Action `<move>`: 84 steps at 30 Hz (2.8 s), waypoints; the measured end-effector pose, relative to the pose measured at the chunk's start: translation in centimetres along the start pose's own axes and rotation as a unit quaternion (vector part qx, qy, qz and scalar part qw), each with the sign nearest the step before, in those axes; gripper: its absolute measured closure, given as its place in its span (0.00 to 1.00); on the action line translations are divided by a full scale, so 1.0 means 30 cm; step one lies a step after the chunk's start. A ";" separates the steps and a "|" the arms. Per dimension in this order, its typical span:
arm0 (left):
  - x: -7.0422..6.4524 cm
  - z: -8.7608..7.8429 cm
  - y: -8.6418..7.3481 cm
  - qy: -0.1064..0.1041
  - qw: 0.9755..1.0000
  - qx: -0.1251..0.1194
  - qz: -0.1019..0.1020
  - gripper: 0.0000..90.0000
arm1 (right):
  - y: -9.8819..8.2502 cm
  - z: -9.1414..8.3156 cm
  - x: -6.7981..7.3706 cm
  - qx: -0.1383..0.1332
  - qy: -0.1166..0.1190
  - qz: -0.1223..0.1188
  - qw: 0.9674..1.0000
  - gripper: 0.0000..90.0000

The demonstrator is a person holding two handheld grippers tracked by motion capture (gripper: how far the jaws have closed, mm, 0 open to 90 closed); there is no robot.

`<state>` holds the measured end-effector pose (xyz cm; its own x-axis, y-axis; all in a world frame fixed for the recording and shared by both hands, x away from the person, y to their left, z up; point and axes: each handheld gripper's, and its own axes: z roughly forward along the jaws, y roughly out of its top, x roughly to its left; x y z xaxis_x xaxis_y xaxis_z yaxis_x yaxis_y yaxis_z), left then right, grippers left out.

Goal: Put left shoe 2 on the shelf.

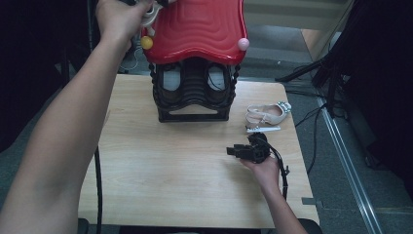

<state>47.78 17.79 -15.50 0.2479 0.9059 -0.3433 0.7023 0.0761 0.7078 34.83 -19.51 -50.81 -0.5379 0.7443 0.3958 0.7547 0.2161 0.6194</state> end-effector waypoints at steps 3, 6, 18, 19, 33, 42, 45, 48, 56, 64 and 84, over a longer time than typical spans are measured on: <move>-0.023 0.030 0.002 0.010 1.000 0.005 0.003 0.45 | 0.000 0.000 0.000 0.000 0.001 0.000 1.000 0.63; -0.044 0.061 -0.004 0.004 1.000 0.006 0.002 0.45 | 0.001 0.003 0.002 0.001 0.004 -0.001 1.000 0.63; -0.081 0.132 -0.041 0.007 0.999 0.027 0.016 0.40 | -0.001 -0.002 0.004 0.001 0.001 -0.003 1.000 0.63; -0.082 0.132 -0.042 0.006 0.999 0.028 0.018 0.39 | -0.001 -0.002 0.004 0.001 0.001 -0.003 1.000 0.63; -0.092 0.109 -0.042 -0.007 0.998 0.043 0.040 0.28 | -0.001 0.001 0.005 0.003 0.000 -0.003 1.000 0.62; -0.098 0.036 -0.021 -0.017 0.998 0.028 0.053 0.28 | 0.000 0.002 0.006 0.004 -0.001 -0.004 1.000 0.62; -0.090 0.020 -0.019 -0.017 0.998 0.026 0.055 0.28 | 0.000 0.002 0.006 0.004 -0.001 -0.004 1.000 0.62; -0.080 0.009 -0.019 -0.017 0.998 0.031 0.057 0.29 | 0.000 0.001 0.006 0.004 -0.002 -0.004 1.000 0.62; -0.032 -0.045 -0.015 -0.027 0.998 0.022 0.052 0.34 | 0.000 -0.001 0.001 0.001 -0.005 -0.001 1.000 0.62; 0.022 -0.091 -0.040 -0.017 0.997 0.017 0.073 0.39 | 0.001 -0.006 -0.003 -0.002 -0.005 0.000 1.000 0.62; 0.215 -0.105 -0.214 -0.023 0.997 0.021 0.064 0.38 | 0.001 -0.006 0.002 -0.014 -0.007 -0.001 1.000 0.67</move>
<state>42.78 24.47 -20.31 0.3670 0.8868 -0.2809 0.6904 -0.0572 0.7212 34.77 -19.58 -50.64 -0.5341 0.7526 0.3852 0.7429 0.2003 0.6387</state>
